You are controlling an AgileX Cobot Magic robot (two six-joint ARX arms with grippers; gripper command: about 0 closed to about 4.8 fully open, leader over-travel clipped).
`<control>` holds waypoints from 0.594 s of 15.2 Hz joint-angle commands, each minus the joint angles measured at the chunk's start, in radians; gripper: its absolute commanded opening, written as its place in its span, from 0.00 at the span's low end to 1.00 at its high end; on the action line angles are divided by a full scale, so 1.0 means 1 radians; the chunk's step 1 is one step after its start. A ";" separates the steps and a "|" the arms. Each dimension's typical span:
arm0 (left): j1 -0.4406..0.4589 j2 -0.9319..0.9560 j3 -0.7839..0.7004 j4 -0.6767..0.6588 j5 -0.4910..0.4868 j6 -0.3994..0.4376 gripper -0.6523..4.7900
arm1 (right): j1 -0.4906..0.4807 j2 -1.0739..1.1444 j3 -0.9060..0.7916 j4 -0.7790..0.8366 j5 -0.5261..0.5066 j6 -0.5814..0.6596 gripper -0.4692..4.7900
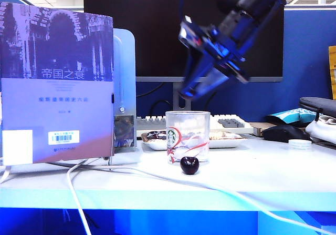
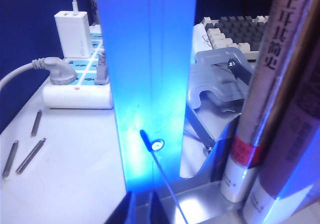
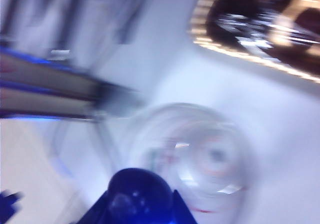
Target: Pick up the cherry on the right side of the glass and put it inside the glass.
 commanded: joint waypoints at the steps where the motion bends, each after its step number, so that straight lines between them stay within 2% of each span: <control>1: 0.000 -0.003 0.000 -0.012 0.004 -0.003 0.22 | 0.002 -0.001 0.004 0.017 0.047 -0.020 0.41; 3: 0.000 -0.003 0.000 -0.012 0.004 -0.003 0.22 | 0.002 -0.001 0.004 0.019 0.047 -0.020 0.74; 4: 0.001 -0.003 0.000 -0.012 0.004 -0.003 0.22 | 0.002 -0.001 0.004 0.021 0.047 -0.020 0.79; 7: 0.000 -0.003 0.000 -0.012 0.004 -0.003 0.22 | 0.002 -0.003 0.005 0.054 0.047 -0.018 0.79; 8: 0.000 -0.003 0.000 -0.012 0.004 -0.003 0.22 | 0.002 -0.010 0.005 0.080 0.051 -0.011 0.67; 9: 0.001 -0.003 0.000 -0.012 0.004 -0.003 0.22 | 0.002 -0.023 0.005 0.097 0.051 -0.009 0.37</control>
